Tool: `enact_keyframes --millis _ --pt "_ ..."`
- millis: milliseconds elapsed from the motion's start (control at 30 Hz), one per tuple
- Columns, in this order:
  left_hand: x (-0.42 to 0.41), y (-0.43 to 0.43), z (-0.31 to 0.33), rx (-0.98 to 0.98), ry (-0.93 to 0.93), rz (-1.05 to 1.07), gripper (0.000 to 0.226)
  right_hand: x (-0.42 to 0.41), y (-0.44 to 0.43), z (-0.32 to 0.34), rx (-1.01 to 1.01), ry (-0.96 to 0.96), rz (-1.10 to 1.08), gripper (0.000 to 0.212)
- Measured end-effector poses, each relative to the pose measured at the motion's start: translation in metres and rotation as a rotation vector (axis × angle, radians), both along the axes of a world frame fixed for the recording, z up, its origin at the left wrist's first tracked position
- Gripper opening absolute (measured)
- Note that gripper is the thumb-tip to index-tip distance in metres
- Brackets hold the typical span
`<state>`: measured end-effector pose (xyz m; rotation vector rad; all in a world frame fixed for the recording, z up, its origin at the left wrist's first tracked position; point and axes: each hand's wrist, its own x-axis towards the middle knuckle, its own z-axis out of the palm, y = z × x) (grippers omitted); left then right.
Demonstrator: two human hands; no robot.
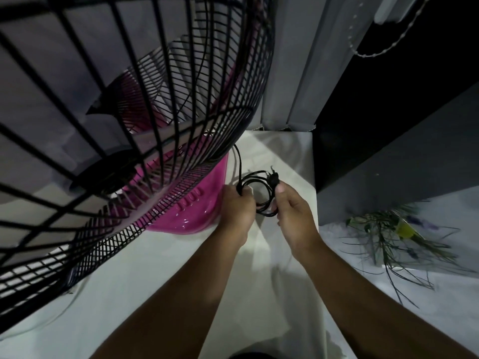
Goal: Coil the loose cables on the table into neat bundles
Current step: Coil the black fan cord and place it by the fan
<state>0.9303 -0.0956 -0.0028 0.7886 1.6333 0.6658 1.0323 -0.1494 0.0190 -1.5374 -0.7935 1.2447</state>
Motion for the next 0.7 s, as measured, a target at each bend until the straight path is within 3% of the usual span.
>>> enact_keyframes --millis 133,300,433,567,700 --pt "-0.005 0.001 -0.001 0.002 -0.150 -0.016 0.026 0.009 0.004 -0.002 -0.061 0.081 -0.015 0.022" --pt "-0.007 -0.002 -0.001 0.032 -0.268 0.031 0.019 0.012 0.006 -0.008 -0.192 0.125 -0.069 0.026" --pt "-0.011 -0.007 -0.004 0.078 -0.255 0.005 0.017 0.020 0.014 -0.009 -0.366 0.090 0.136 0.011" --pt "-0.013 -0.011 -0.008 0.140 -0.211 -0.053 0.021 0.021 0.020 -0.012 -0.427 0.000 0.155 0.020" --pt "-0.008 -0.009 -0.006 0.055 -0.270 -0.031 0.018 0.011 0.025 -0.016 -0.373 -0.077 0.057 0.029"
